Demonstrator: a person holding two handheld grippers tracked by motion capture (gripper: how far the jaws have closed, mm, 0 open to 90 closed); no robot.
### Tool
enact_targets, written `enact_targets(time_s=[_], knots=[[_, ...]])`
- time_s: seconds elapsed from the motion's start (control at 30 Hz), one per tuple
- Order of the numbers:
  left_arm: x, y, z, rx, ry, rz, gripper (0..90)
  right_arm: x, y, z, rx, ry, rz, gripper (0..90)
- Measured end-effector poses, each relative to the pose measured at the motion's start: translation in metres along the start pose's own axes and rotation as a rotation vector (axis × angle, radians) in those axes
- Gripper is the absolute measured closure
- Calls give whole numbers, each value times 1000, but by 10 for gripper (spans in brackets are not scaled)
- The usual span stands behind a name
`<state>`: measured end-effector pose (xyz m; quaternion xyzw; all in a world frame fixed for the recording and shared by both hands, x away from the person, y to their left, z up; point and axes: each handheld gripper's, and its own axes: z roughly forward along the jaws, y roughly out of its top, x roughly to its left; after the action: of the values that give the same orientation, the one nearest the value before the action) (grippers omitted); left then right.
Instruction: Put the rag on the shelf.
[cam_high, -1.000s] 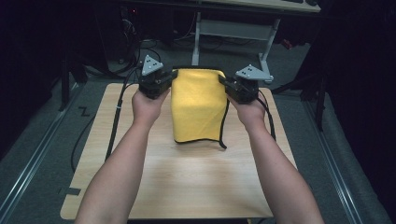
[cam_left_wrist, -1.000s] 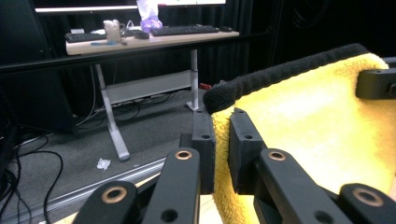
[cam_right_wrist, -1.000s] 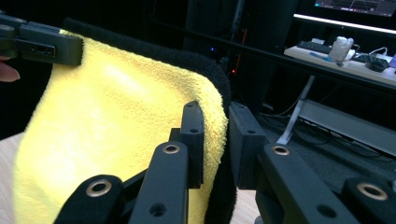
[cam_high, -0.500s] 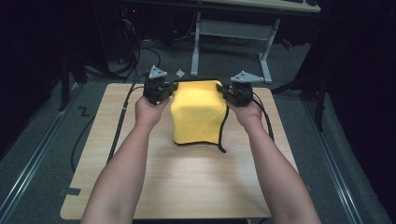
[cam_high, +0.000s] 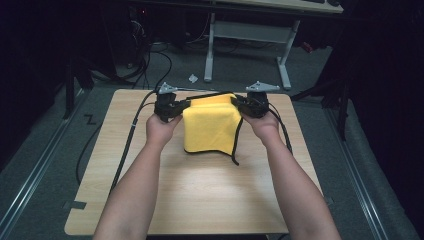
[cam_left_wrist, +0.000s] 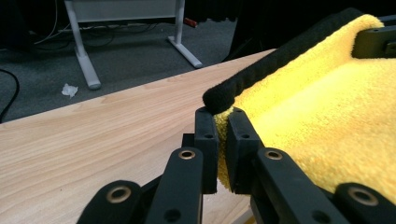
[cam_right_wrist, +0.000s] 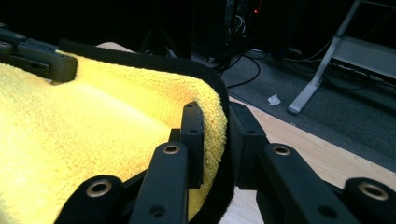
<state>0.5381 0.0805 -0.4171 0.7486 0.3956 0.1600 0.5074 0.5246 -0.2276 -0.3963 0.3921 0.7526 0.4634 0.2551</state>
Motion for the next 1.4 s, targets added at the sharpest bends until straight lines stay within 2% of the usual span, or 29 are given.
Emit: enact_targets(time_s=[0.17,0.47,0.53,0.57,0.7,0.8,1.03,1.1,1.17,1.23,1.4], knots=[[1,-6,0,9,-5,-8,846,0,-3,4,9,15,20,776],[0,-32,7,22,-37,-38,846,-4,-20,6,31,39,74,771],[0,-34,7,24,-39,-41,846,-4,-22,7,30,43,83,770],[0,-35,6,23,-39,-42,846,-5,-26,8,35,56,106,760],[-2,-39,5,28,-42,-40,847,-7,-31,9,32,64,140,750],[-2,-43,5,28,-48,-44,847,-6,-32,9,28,65,141,752],[-2,-51,7,50,-55,-46,847,-4,-40,12,30,75,181,745],[-4,-52,7,54,-57,-45,846,-5,-42,12,29,70,192,714],[-6,-51,6,57,-52,-40,840,-6,-43,11,25,43,195,651],[-5,-51,5,63,-55,-52,807,-9,-43,9,32,28,205,610],[-4,-52,2,57,-52,-47,783,-12,-39,3,30,-9,184,540]])
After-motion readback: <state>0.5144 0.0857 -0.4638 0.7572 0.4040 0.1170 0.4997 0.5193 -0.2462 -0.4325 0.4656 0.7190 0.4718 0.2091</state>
